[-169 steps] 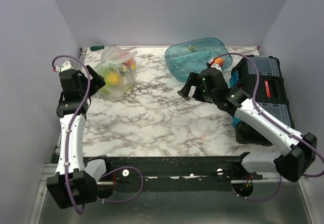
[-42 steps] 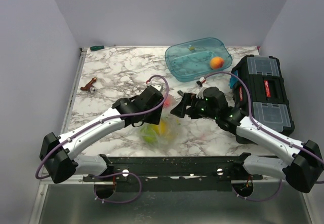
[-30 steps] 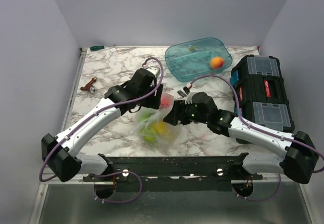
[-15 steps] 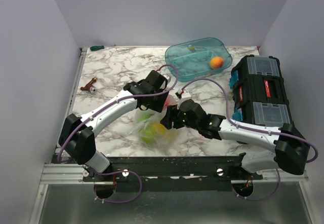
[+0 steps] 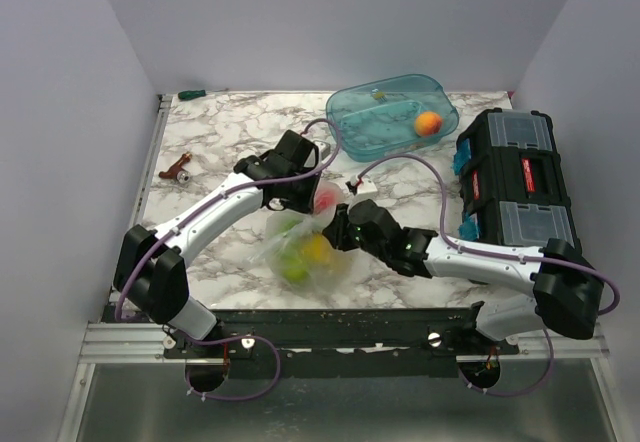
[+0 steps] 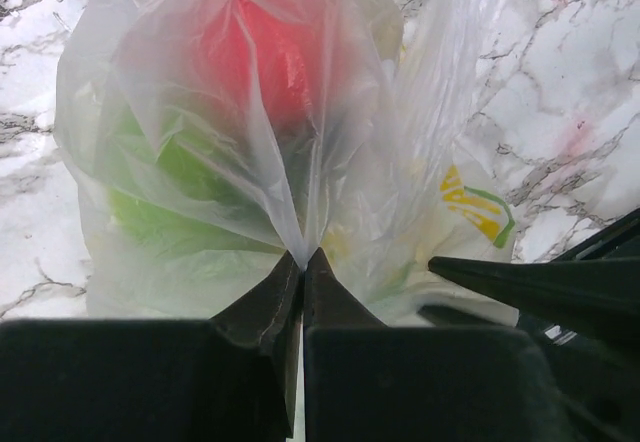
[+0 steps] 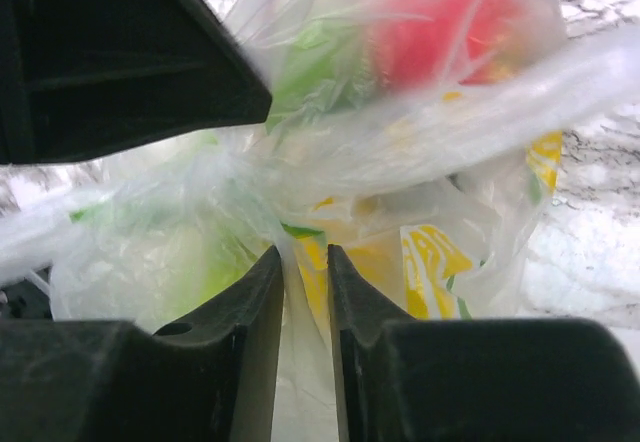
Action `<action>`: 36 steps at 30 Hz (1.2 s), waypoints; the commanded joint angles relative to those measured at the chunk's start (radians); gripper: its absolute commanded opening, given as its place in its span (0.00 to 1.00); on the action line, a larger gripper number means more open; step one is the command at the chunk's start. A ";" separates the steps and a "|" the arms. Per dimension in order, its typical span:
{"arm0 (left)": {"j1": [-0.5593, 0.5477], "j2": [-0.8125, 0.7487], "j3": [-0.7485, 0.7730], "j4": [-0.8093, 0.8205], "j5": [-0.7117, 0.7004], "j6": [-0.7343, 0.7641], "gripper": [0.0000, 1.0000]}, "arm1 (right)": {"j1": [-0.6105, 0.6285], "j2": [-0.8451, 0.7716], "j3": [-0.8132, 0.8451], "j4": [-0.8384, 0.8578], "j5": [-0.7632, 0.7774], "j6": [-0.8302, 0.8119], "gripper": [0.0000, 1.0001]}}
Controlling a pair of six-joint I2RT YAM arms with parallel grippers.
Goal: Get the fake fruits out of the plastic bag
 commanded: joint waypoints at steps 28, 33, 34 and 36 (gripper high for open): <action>0.200 0.030 0.002 0.104 0.133 -0.022 0.00 | -0.109 -0.047 0.026 -0.332 0.251 0.290 0.01; 0.226 0.016 0.034 0.049 0.145 -0.053 0.00 | -0.193 -0.060 -0.035 -0.350 0.245 0.194 0.01; 0.235 0.005 0.042 0.032 0.152 -0.064 0.00 | -0.228 -0.070 -0.081 -0.303 0.185 0.173 0.01; 0.252 -0.022 0.036 0.044 0.177 -0.076 0.00 | -0.270 -0.105 -0.190 -0.182 0.119 0.164 0.01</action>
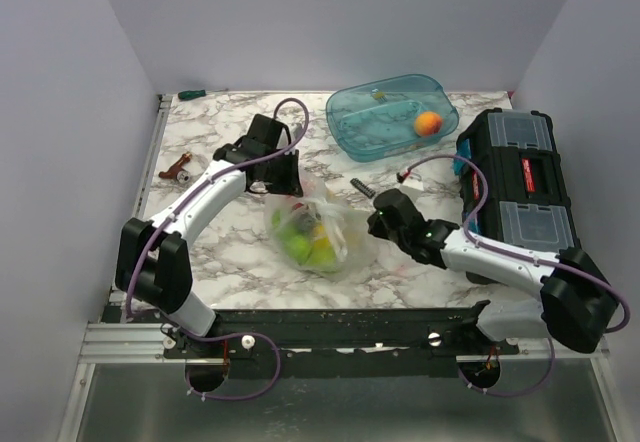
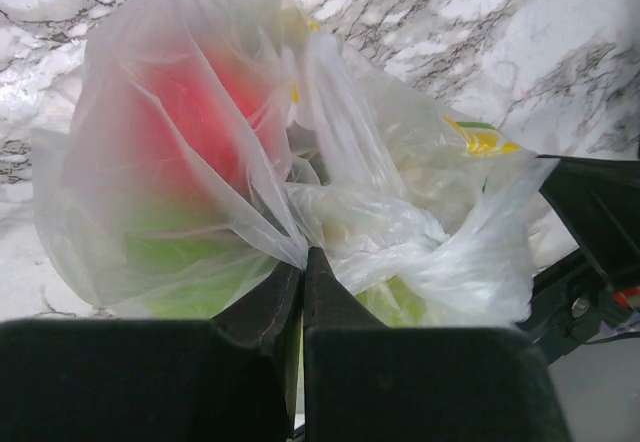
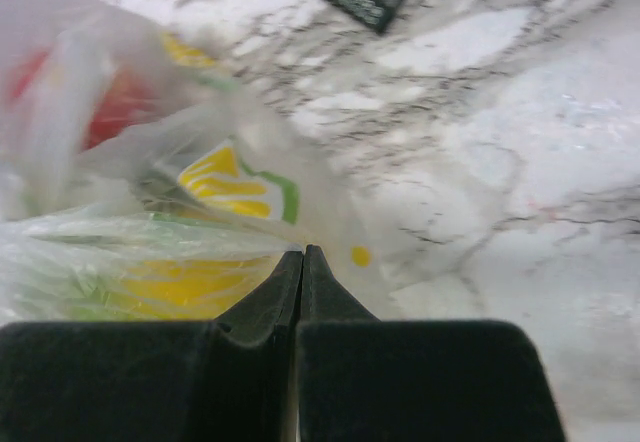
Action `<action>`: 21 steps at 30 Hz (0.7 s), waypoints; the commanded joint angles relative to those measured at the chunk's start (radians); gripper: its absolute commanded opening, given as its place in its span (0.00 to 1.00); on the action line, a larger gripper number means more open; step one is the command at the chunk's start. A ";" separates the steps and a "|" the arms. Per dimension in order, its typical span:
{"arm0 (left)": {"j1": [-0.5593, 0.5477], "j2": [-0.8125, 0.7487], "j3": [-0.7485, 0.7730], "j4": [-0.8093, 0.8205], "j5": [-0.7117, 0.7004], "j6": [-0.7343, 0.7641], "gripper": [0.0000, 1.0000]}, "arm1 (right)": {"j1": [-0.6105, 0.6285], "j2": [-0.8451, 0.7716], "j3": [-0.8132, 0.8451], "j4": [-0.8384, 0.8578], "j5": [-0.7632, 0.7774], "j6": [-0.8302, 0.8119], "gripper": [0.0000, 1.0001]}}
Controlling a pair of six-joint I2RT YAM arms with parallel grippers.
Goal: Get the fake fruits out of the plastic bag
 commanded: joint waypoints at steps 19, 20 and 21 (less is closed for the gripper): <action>0.051 0.075 0.181 -0.109 0.094 -0.135 0.00 | -0.137 -0.144 -0.040 -0.067 -0.424 -0.220 0.25; 0.052 0.074 0.171 -0.104 0.109 -0.140 0.00 | -0.136 -0.159 -0.015 -0.079 -0.436 -0.229 0.30; 0.054 0.076 0.172 -0.107 0.120 -0.131 0.00 | -0.136 -0.169 0.003 -0.084 -0.446 -0.239 0.36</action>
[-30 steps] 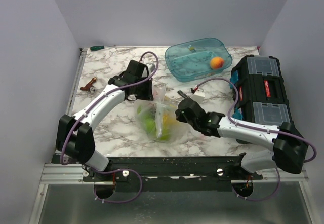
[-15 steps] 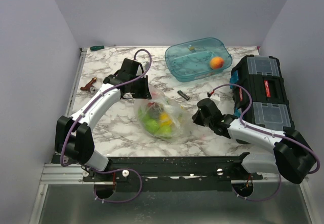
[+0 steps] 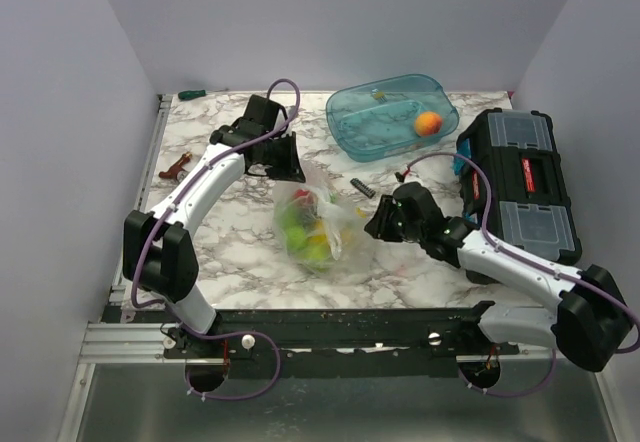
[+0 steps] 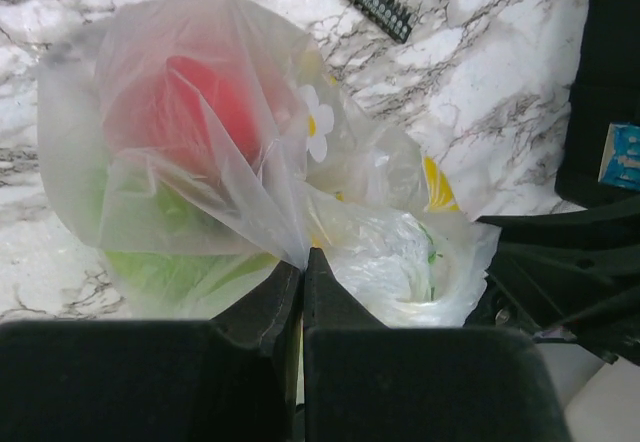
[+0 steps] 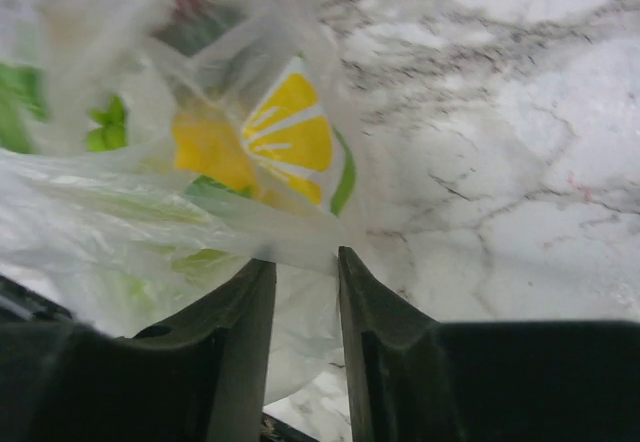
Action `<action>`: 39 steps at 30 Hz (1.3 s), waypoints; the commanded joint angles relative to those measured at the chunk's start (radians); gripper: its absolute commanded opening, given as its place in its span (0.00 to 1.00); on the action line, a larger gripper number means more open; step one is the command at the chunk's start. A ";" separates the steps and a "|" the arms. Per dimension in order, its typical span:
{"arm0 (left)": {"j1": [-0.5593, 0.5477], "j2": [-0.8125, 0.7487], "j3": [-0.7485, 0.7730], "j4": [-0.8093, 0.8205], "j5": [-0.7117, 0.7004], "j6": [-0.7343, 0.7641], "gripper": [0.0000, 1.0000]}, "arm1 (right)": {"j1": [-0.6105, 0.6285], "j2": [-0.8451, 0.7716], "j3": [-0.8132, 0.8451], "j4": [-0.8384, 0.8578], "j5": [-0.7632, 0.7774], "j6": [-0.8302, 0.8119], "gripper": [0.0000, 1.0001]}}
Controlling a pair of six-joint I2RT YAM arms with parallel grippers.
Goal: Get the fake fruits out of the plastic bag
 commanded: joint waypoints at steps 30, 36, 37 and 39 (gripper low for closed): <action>0.015 -0.002 -0.049 0.007 0.103 -0.015 0.00 | 0.302 0.283 0.526 -0.230 0.297 -0.135 0.75; 0.014 0.004 -0.043 -0.004 0.096 -0.009 0.00 | 0.350 0.424 0.645 -0.343 0.440 -0.135 0.74; 0.014 0.000 -0.043 -0.003 0.088 -0.008 0.00 | 0.361 0.449 0.667 -0.384 0.484 -0.118 0.70; 0.015 -0.008 -0.050 0.002 0.060 -0.006 0.00 | 0.381 0.477 0.701 -0.467 0.584 -0.061 0.63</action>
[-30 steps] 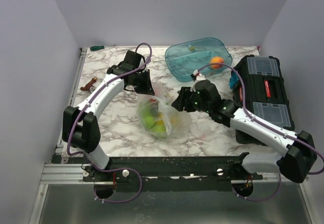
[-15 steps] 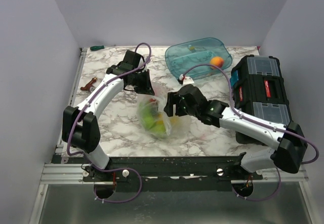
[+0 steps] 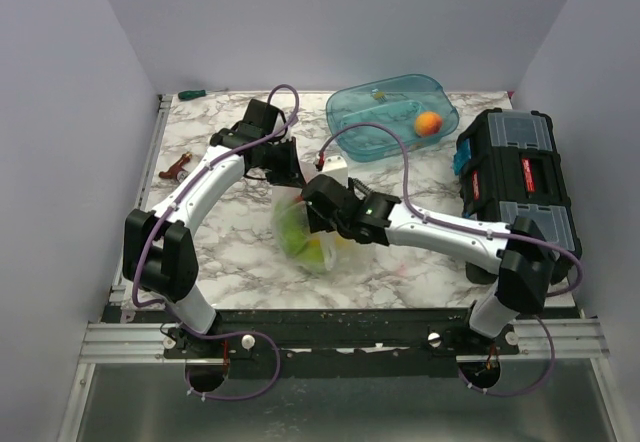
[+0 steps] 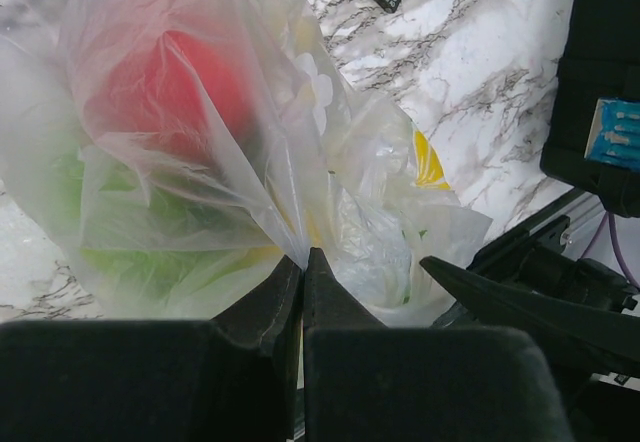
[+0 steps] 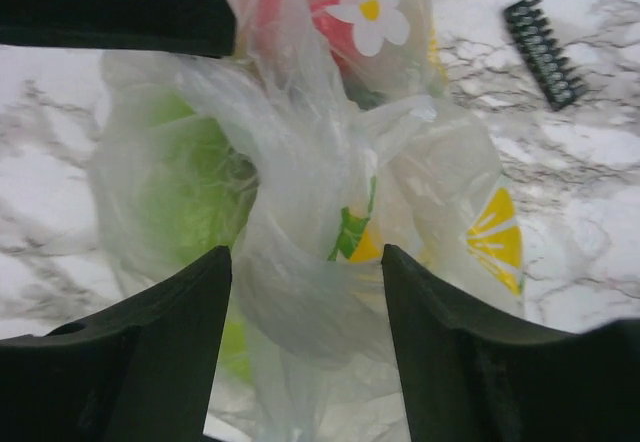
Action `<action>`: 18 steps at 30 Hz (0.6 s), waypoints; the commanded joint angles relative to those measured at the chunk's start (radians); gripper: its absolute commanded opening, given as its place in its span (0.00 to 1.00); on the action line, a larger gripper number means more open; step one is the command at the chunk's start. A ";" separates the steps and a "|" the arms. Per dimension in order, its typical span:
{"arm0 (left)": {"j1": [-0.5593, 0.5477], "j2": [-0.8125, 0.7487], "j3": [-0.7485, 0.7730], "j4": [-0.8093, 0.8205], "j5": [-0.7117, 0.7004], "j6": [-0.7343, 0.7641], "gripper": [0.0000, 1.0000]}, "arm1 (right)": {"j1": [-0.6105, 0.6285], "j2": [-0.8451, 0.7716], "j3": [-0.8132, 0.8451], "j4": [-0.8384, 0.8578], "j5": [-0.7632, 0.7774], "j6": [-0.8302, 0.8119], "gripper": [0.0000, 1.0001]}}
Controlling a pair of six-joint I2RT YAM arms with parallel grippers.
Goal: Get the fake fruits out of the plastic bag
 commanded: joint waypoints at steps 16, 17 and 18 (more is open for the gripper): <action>0.111 -0.074 -0.058 0.002 0.002 -0.037 0.00 | 0.035 -0.344 -0.349 0.101 0.248 0.160 0.11; 0.119 -0.095 -0.076 0.017 0.042 -0.055 0.00 | 0.034 -0.352 -0.357 0.101 0.243 0.168 0.10; 0.136 -0.113 -0.104 0.028 0.067 -0.072 0.00 | 0.033 -0.361 -0.366 0.102 0.235 0.174 0.07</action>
